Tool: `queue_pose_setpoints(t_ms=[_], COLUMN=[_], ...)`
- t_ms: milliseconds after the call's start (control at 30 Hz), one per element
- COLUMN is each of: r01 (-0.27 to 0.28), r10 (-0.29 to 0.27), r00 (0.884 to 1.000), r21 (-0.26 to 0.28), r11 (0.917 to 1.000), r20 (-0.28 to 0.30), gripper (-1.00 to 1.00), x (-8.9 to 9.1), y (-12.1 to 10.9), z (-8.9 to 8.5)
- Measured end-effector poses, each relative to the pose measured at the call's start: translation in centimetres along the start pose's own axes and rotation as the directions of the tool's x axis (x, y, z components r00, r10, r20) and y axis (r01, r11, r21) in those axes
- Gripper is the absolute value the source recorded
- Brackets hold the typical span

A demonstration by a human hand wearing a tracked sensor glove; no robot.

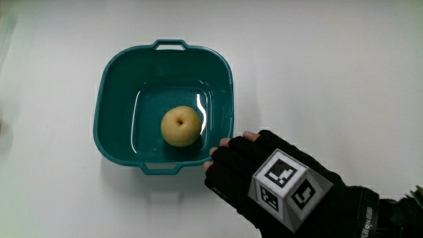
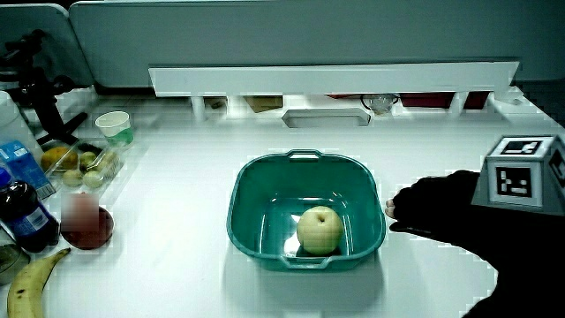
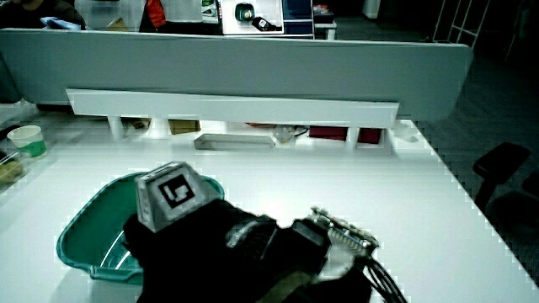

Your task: Pick pear from plate

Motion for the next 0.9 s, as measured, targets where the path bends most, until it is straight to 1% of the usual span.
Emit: queue_pose_setpoints(t_ms=[100, 133, 167, 200, 233, 267, 333, 367, 400, 433, 467, 500, 567, 600, 633, 667, 700, 733, 767, 800, 833, 867, 900], r01=[-0.005, -0.025, -0.029, -0.022, -0.026, -0.019, 0.01, 0.011, 0.103, 0.027, 0.043, 0.05, 0.062, 0.107, 0.149, 0.081, 0.144, 0.187, 0.153, 0.21, 0.251, 0.205, 0.218], r10=[0.004, 0.025, 0.029, 0.023, 0.027, 0.022, -0.009, -0.012, -0.102, -0.028, -0.045, -0.052, -0.071, -0.108, -0.147, -0.086, -0.143, -0.185, -0.151, -0.208, -0.249, -0.203, -0.216], r00=[1.0, 1.0, 0.998, 0.998, 0.999, 0.999, 0.999, 0.997, 0.995, 0.997, 0.996, 0.996, 0.993, 0.991, 0.988, 0.993, 0.99, 0.982, 0.988, 0.978, 0.968, 0.979, 0.975], r21=[0.023, 0.018, 0.006, 0.02, 0.042, 0.072, 0.006, -0.028, 0.086, -0.018, -0.036, -0.029, -0.088, -0.026, 0.038, -0.065, 0.103, 0.068, 0.091, 0.1, 0.07, 0.125, 0.032], r11=[0.9997, 0.9995, 0.9996, 0.9996, 0.9988, 0.9972, 0.9999, 0.9995, 0.9909, 0.9995, 0.9985, 0.9983, 0.9942, 0.994, 0.9882, 0.9946, 0.9842, 0.98, 0.9839, 0.9727, 0.9655, 0.9707, 0.9754], r20=[0.005, -0.013, -0.054, -0.061, -0.025, -0.041, -0.051, -0.07, -0.024, -0.066, -0.071, -0.069, -0.099, -0.072, -0.048, -0.085, -0.023, -0.038, -0.035, -0.028, -0.036, -0.028, -0.049], gripper=[0.0, 0.0, 0.0, 0.0, 0.0, 0.0, 0.0, 0.0, 0.0, 0.0, 0.0, 0.0, 0.0, 0.0, 0.0, 0.0, 0.0, 0.0, 0.0, 0.0, 0.0, 0.0, 0.0], x=[0.0, 0.2, 0.5, 0.8, 1.0, 1.1, 1.6, 1.8, 2.5, 2.2, 2.4, 2.6, 3.1, 3.6, 4.0, 3.7, 4.3, 4.7, 4.8, 5.2, 5.5, 5.3, 5.5], y=[0.2, 0.5, 0.6, 0.7, 0.9, 0.8, 1.3, 1.8, 2.7, 2.6, 2.9, 3.3, 4.7, 5.6, 6.5, 6.3, 7.2, 8.0, 8.2, 8.9, 9.6, 9.8, 10.4], z=[0.2, 0.0, 0.3, 0.4, 0.4, 1.2, 1.9, 1.8, 0.7, 2.0, 2.3, 2.4, 2.0, 1.5, 1.0, 2.2, 1.7, 1.4, 1.8, 1.6, 1.5, 2.0, 1.8])
